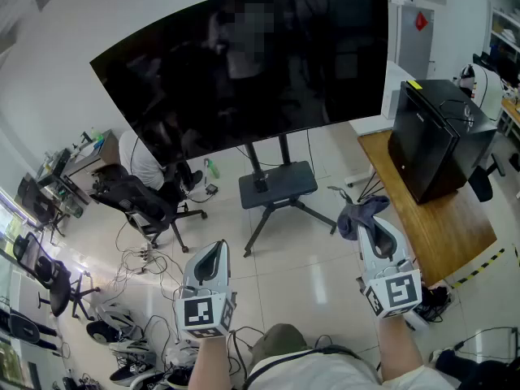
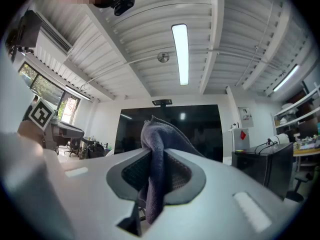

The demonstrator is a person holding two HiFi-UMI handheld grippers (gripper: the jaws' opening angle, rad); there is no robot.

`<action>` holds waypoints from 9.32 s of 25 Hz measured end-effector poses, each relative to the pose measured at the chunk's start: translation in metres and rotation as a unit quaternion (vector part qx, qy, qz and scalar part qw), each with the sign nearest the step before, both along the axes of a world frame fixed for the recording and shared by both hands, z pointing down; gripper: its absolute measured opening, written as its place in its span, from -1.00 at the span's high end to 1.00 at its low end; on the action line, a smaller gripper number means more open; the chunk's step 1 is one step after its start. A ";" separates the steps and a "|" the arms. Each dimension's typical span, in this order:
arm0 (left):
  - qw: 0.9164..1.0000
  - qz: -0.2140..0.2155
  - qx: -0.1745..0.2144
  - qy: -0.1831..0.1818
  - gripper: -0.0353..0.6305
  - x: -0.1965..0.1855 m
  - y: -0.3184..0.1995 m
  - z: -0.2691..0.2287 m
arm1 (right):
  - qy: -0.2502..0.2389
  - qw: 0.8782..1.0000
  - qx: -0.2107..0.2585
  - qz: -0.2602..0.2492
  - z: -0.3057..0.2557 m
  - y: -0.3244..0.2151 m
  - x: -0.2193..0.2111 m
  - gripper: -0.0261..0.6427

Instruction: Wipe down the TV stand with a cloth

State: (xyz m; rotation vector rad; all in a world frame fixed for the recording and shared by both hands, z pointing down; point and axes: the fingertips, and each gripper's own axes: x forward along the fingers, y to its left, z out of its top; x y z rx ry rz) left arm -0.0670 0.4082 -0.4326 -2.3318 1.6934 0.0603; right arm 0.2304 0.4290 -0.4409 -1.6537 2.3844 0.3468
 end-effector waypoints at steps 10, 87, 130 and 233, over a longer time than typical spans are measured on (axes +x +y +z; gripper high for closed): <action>0.999 -0.021 -0.027 -0.008 0.85 -0.042 -0.098 0.032 | 0.024 1.000 -0.001 0.008 0.029 -0.104 -0.039 0.75; 0.994 -0.109 0.019 -0.011 0.89 -0.142 -0.869 0.836 | 0.107 0.991 -0.005 -0.087 0.759 -0.994 -0.355 0.75; 0.998 -0.052 0.021 -0.014 0.89 -0.099 -0.864 0.831 | 0.147 0.988 -0.050 0.019 0.810 -1.073 -0.190 0.75; 0.999 -0.033 0.019 0.018 0.82 -0.077 -0.764 0.956 | 0.009 0.997 -0.018 -0.077 0.946 -0.815 -0.227 0.75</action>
